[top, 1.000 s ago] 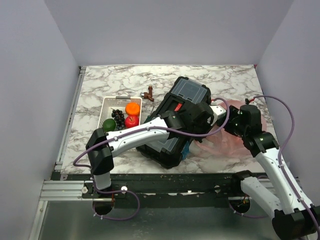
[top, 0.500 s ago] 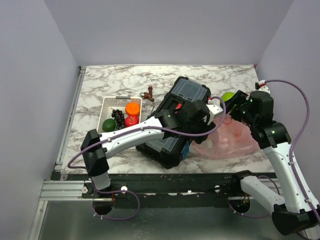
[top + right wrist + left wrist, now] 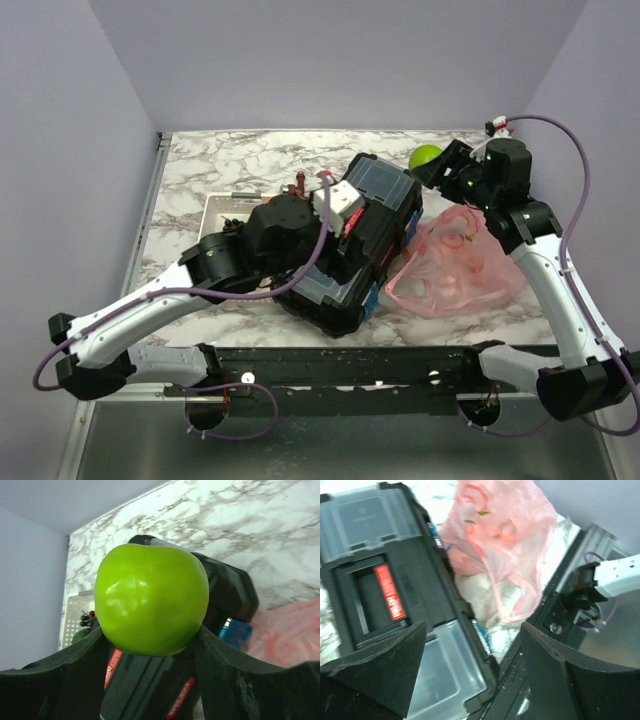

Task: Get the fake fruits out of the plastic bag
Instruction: Place the fake fruit in the bin.

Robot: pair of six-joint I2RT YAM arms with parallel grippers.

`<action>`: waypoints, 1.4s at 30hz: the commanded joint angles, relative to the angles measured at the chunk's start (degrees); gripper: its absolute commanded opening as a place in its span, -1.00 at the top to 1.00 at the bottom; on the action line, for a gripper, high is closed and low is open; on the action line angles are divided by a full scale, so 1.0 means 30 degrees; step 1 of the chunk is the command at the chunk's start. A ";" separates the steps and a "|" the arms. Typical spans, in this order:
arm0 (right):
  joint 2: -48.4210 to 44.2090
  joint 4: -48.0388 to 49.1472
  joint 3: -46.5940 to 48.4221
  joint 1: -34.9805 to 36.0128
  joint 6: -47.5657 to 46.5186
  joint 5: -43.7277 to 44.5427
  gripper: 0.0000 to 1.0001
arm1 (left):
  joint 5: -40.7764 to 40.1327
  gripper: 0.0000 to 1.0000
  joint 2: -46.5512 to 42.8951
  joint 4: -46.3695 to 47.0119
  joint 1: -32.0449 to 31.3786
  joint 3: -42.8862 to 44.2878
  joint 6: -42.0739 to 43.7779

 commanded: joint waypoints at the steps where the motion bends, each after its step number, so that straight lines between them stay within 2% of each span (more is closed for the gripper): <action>1: 0.1424 0.1974 0.1979 0.1747 0.0439 -0.1219 0.99 | -0.3360 -0.56 -0.2880 -0.0513 0.0467 -0.1982 -0.0079; 8: 0.5455 0.2982 0.4979 0.7033 0.0523 0.0477 0.99 | -0.4939 -0.74 -0.7960 -0.0684 0.1478 -0.3689 -0.1151; 14: 0.9540 0.3413 0.7907 1.0415 0.0257 0.1404 0.99 | -0.5910 -0.85 -1.1237 -0.0621 0.1567 -0.4020 -0.1347; 17: 1.1728 0.3217 0.9894 1.1622 0.0017 0.1414 0.99 | -0.6207 -0.93 -1.2393 -0.0722 0.1575 -0.4090 -0.1261; 24: 1.7763 0.1393 1.6157 1.3343 -0.0956 0.2176 0.96 | -0.6861 -0.94 -1.3701 -0.1967 0.1574 -0.4133 -0.1418; 30: 2.1815 -0.0268 2.0218 1.3716 -0.1312 0.3564 0.51 | -0.7164 -0.94 -1.4600 -0.2749 0.1567 -0.4185 -0.1781; 37: 2.3159 -0.0203 2.0600 1.3718 -0.1652 0.3844 0.03 | -0.7397 -0.95 -1.5369 -0.3045 0.1574 -0.4359 -0.1933; 42: 2.3262 -0.0341 2.0636 1.3716 -0.1904 0.3843 -0.24 | -0.7406 -0.95 -1.5217 -0.2998 0.1574 -0.4360 -0.1874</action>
